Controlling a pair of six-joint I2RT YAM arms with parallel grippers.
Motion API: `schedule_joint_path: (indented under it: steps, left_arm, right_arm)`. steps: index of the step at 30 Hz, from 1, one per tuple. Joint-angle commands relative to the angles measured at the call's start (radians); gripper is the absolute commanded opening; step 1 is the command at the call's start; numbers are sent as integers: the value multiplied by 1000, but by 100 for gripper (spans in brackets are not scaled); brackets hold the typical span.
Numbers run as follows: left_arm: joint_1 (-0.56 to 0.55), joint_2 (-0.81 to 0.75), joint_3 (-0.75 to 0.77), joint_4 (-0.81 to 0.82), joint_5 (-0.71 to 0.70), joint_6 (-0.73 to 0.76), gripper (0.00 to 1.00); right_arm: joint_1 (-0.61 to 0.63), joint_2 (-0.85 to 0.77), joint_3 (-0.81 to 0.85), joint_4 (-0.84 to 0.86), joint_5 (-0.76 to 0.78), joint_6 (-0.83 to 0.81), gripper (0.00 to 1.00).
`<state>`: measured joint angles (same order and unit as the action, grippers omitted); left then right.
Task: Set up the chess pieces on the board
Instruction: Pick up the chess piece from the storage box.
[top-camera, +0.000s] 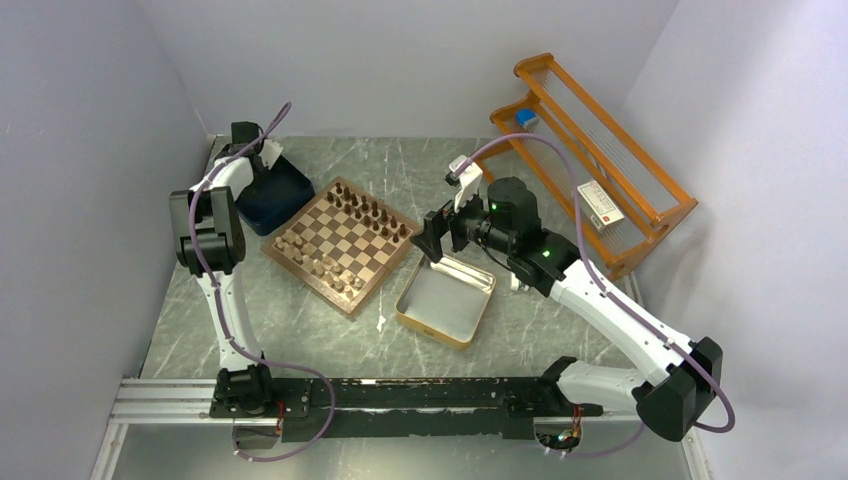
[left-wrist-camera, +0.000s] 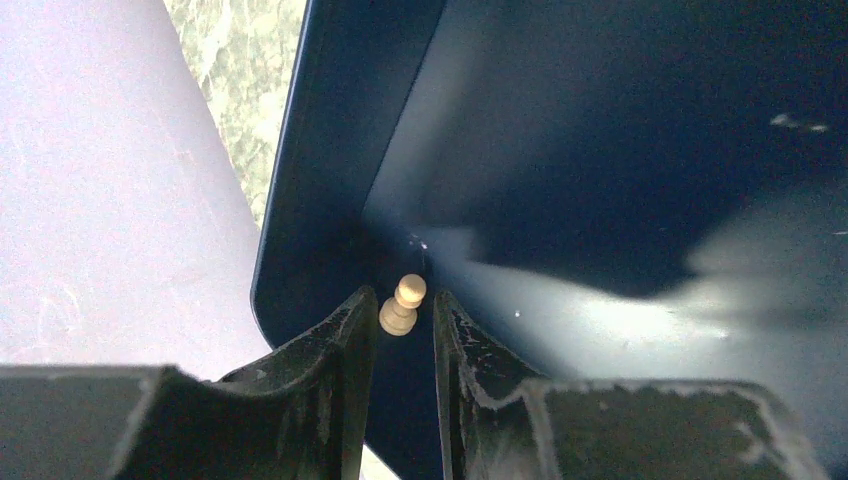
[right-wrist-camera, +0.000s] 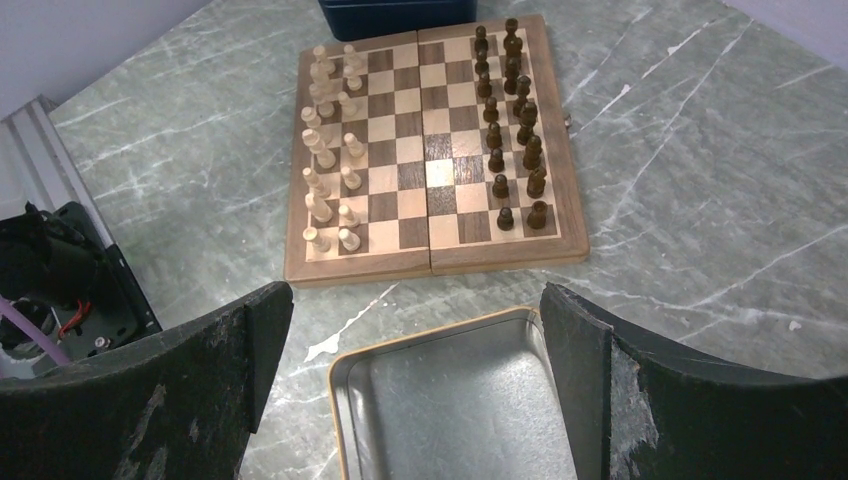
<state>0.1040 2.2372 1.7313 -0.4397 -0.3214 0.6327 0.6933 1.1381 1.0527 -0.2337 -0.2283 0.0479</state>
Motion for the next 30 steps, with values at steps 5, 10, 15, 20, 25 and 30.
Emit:
schedule_joint_path:
  steps: [5,10,15,20,25,30]
  left_arm:
    - [33,52,-3,3,-76,55,33]
    - [43,62,-34,15,-39,57,33]
    - [45,85,-34,17,-7,53,29]
    - [39,105,27,-35,58,30,15]
    - [21,49,54,-50,115,-29,11]
    - [10,-17,53,-35,212,-125,9]
  right_arm:
    - [2,20,8,18,3,-4,100]
    - [3,15,3,25,8,0,100]
    - [3,25,19,16,17,-4,100]
    - [3,6,-2,24,24,2,100]
    - [2,8,-10,52,23,7,100]
    - [2,17,-12,76,21,13,100]
